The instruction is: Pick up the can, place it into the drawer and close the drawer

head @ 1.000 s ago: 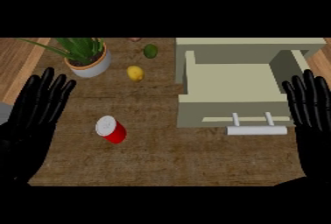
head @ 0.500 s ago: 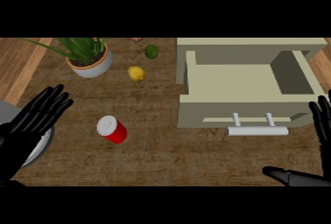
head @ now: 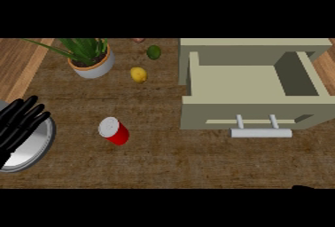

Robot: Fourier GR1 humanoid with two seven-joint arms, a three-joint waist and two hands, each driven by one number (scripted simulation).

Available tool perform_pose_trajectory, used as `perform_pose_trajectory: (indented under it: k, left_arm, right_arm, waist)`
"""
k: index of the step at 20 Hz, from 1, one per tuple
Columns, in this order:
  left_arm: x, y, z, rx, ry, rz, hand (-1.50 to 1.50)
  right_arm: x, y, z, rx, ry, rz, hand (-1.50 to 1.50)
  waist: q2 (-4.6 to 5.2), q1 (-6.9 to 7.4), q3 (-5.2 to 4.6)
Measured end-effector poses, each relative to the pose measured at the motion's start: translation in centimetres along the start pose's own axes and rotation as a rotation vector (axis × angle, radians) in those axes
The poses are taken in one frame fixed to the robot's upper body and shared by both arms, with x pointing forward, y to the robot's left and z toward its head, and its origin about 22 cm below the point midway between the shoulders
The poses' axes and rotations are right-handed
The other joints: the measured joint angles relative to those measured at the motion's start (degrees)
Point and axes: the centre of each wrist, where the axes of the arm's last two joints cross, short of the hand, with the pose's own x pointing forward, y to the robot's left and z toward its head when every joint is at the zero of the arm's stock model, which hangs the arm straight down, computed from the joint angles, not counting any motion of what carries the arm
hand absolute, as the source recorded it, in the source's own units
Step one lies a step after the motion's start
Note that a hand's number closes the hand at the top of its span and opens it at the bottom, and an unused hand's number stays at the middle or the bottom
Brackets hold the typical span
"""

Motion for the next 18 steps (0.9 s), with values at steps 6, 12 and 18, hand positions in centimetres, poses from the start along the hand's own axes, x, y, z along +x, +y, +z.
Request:
perform_pose_trajectory:
  k: [6,12,18]
  left_arm:
    - [0.8,2.0,-0.1,0.038,0.027,0.082,-1.50]
    - [-0.5,2.5,-0.2,0.051,0.066,0.201,-1.50]
    - [-0.7,1.2,-1.8,0.038,0.104,0.269,-1.50]
  right_arm:
    - [-0.1,-2.0,1.6,0.006,0.006,-0.005,-1.50]
    - [0.0,-3.2,2.9,0.008,0.002,-0.002,-1.50]
    - [0.5,-4.5,3.7,0.018,0.007,-0.009,-1.50]
  waist:
    - [0.01,-0.21,0.00]
    - [0.02,-0.26,-0.01]
    - [0.03,-0.33,0.00]
